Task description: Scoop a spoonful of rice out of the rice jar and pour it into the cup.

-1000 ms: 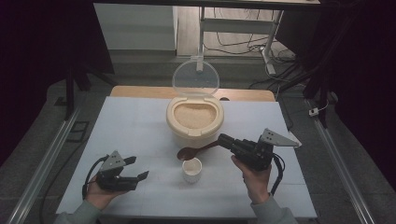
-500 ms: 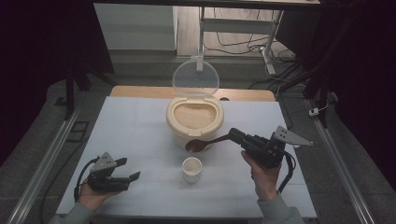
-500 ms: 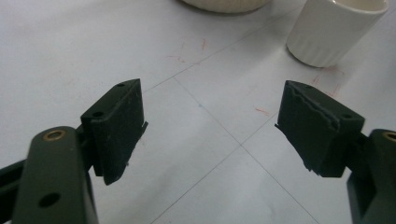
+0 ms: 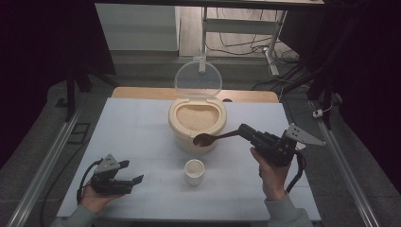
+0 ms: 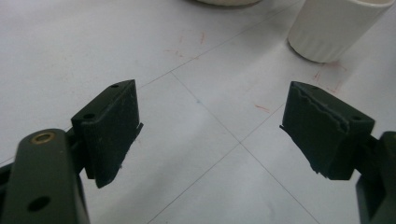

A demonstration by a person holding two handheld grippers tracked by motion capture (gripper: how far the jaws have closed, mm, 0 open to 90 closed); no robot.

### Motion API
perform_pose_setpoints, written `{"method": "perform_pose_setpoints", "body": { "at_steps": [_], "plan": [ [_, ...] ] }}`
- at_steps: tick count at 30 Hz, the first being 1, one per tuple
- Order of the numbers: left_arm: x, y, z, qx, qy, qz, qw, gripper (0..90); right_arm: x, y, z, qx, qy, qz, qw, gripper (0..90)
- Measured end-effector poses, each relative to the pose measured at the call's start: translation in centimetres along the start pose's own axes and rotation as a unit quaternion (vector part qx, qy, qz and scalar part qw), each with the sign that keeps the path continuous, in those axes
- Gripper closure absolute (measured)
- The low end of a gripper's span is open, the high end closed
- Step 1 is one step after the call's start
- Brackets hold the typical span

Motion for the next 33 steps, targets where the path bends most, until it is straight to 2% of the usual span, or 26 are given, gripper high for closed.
{"method": "perform_pose_setpoints", "body": {
  "at_steps": [3,15,25,29,33],
  "plan": [
    [0.0,0.0,-0.1,0.001,0.001,0.002,1.0,18.0,-0.4,-0.7,-0.1,-0.005,0.008,0.008,0.9999,83.2],
    [-0.2,-0.1,-0.2,0.005,0.008,0.002,1.0,17.5,-3.2,-3.5,-1.9,-0.02,0.049,0.007,0.9986,83.2],
    [-0.2,0.0,-0.3,0.009,0.012,0.001,0.9999,17.3,-5.4,-4.9,-3.5,-0.015,0.085,0.011,0.9962,83.2],
    [-0.2,0.1,-0.3,0.01,0.012,0.001,0.9999,17.3,-6.2,-4.8,-3.8,0.003,0.108,0.021,0.9939,83.2],
    [-0.3,0.1,-0.5,0.014,0.013,-0.001,0.9998,17.3,-7.0,-4.0,-4.3,0.038,0.134,0.04,0.9895,83.2]
  ]
}}
Point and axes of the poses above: each handheld gripper's, and its own axes: z roughly backward along the jaws, y roughly out of its underside, x roughly to its left, the point moved 9 cm from there along -z, roughly forward along the jaws, and after that the axes turned 9 degrees about -y, right-handed, at the moved point
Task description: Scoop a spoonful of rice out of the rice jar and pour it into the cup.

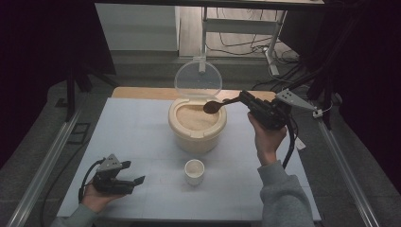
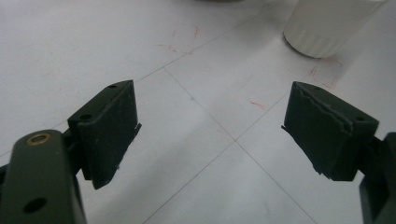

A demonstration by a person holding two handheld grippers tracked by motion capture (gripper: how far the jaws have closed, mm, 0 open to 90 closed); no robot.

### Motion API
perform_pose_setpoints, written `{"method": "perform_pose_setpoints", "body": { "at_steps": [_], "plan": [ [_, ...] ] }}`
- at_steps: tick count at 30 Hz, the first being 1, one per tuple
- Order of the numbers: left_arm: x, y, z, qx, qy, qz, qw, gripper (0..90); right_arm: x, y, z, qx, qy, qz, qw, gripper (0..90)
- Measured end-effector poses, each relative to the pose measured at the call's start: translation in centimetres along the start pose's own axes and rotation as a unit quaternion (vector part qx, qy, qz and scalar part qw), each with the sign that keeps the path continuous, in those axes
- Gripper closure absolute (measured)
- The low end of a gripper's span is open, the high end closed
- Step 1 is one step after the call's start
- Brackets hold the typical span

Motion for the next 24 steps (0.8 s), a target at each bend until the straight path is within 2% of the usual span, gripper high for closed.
{"method": "perform_pose_setpoints", "body": {
  "at_steps": [6,11,16,21,24],
  "plan": [
    [-0.1,0.1,-0.1,0.003,0.002,-0.001,1.0,17.3,-0.3,1.2,-1.5,0.039,0.023,0.032,0.9984,83.2],
    [0.0,0.2,-0.2,0.006,0.004,-0.001,1.0,17.3,-0.5,1.5,-2.1,0.055,0.037,0.05,0.9965,83.2],
    [-0.1,0.2,-0.2,0.006,0.004,-0.003,1.0,17.3,-0.4,2.5,-3.0,0.092,0.05,0.075,0.9917,83.1],
    [-0.1,0.2,-0.2,0.008,0.004,-0.004,1.0,17.3,-0.3,3.9,-4.0,0.106,0.04,0.055,0.992,83.1],
    [-0.1,0.2,-0.3,0.008,0.004,-0.004,1.0,17.3,-0.5,4.4,-4.3,0.109,0.035,0.033,0.9928,83.1]
  ]
}}
Point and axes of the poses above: each handheld gripper's, and its own axes: z roughly backward along the jaws, y roughly out of its underside, x roughly to its left, the point moved 9 cm from there along -z, roughly forward along the jaws, and after that the axes turned 9 degrees about -y, right-handed, at the moved point
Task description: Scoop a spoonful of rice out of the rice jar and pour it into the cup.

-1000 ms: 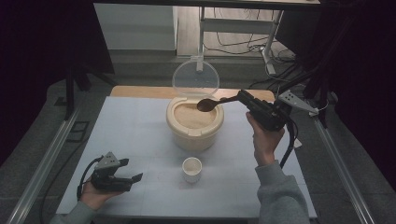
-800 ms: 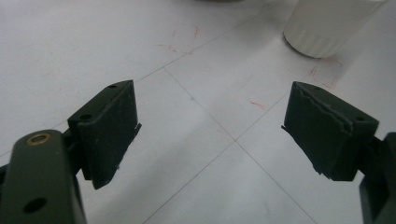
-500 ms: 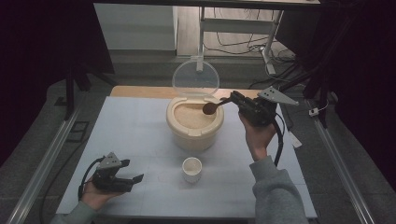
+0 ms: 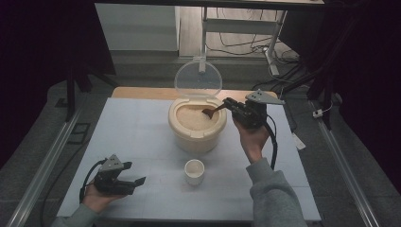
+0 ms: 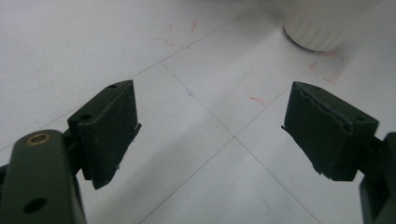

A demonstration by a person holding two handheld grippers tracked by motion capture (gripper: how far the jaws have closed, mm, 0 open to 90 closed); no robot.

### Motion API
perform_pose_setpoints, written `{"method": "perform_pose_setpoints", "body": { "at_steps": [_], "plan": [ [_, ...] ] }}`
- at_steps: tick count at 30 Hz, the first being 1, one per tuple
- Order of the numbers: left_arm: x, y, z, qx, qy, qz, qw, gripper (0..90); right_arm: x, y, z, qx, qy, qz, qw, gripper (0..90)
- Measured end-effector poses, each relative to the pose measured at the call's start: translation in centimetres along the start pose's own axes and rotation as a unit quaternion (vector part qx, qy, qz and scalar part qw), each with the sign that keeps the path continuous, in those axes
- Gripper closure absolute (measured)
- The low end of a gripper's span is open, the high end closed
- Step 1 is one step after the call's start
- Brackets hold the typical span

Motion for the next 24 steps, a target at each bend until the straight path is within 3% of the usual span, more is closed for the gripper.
{"method": "perform_pose_setpoints", "body": {
  "at_steps": [5,11,14,18,24],
  "plan": [
    [0.0,0.0,0.0,0.001,0.0,0.0,1.0,17.3,-0.6,0.6,-0.3,-0.001,-0.007,-0.043,0.9991,83.1],
    [-0.1,0.0,0.0,-0.001,0.002,-0.002,1.0,17.2,-1.6,1.8,-0.3,-0.011,-0.022,-0.131,0.9911,83.0],
    [-0.1,0.0,-0.1,0.0,0.002,-0.002,1.0,17.3,-1.8,2.1,-0.2,-0.018,-0.026,-0.152,0.9878,82.8],
    [-0.2,0.0,-0.1,0.001,0.002,-0.001,1.0,17.3,-1.8,2.2,-0.3,-0.028,-0.038,-0.191,0.9803,81.8],
    [-0.2,0.0,-0.1,0.0,0.002,-0.003,1.0,17.4,-1.9,2.3,-0.3,-0.03,-0.032,-0.214,0.976,81.9]
  ]
}}
Point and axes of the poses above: each handheld gripper's, and its own axes: z roughly backward along the jaws, y roughly out of its underside, x roughly to its left, the point moved 9 cm from there along -z, roughly forward along the jaws, and after that the axes turned 9 degrees about -y, right-handed, at the moved point
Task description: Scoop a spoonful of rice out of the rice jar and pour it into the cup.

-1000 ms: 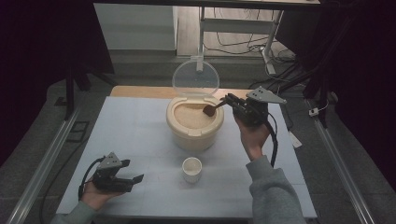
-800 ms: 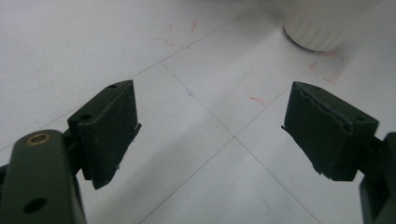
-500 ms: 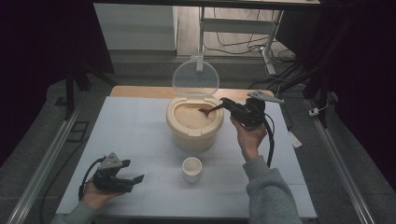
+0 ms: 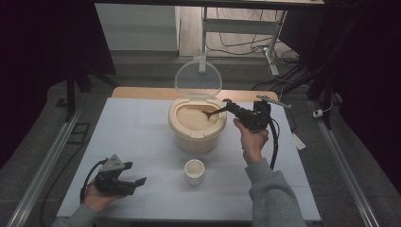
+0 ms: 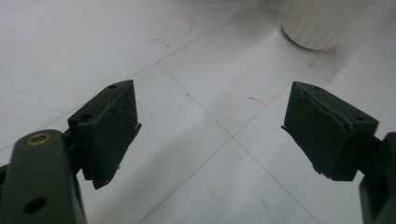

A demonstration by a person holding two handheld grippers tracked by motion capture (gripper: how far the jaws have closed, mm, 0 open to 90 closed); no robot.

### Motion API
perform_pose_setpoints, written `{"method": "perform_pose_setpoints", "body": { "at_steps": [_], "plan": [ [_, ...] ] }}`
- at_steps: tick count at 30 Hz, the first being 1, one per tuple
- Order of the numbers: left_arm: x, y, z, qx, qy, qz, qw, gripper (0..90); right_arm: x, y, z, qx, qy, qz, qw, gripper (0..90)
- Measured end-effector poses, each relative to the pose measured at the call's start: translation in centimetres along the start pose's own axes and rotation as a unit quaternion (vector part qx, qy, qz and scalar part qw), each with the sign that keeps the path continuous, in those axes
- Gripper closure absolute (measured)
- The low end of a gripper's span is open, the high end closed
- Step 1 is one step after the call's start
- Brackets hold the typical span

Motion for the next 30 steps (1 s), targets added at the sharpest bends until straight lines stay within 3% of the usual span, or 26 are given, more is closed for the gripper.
{"method": "perform_pose_setpoints", "body": {
  "at_steps": [14,24,30],
  "plan": [
    [0.0,0.0,0.0,0.0,-0.001,0.0,1.0,17.5,-1.3,0.4,0.2,-0.013,-0.005,-0.071,0.9974,83.2],
    [0.0,0.0,0.0,0.0,-0.001,-0.001,1.0,17.7,-2.3,0.3,0.9,-0.03,-0.019,-0.14,0.9896,83.3],
    [0.0,0.0,0.0,0.001,-0.002,-0.001,1.0,17.7,-2.4,0.1,1.4,-0.04,-0.027,-0.155,0.9868,83.3]
  ]
}}
Point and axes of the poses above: each handheld gripper's, and its own axes: z roughly backward along the jaws, y roughly out of its underside, x roughly to its left, the point moved 9 cm from there along -z, roughly forward along the jaws, and after that the axes turned 9 degrees about -y, right-handed, at the moved point
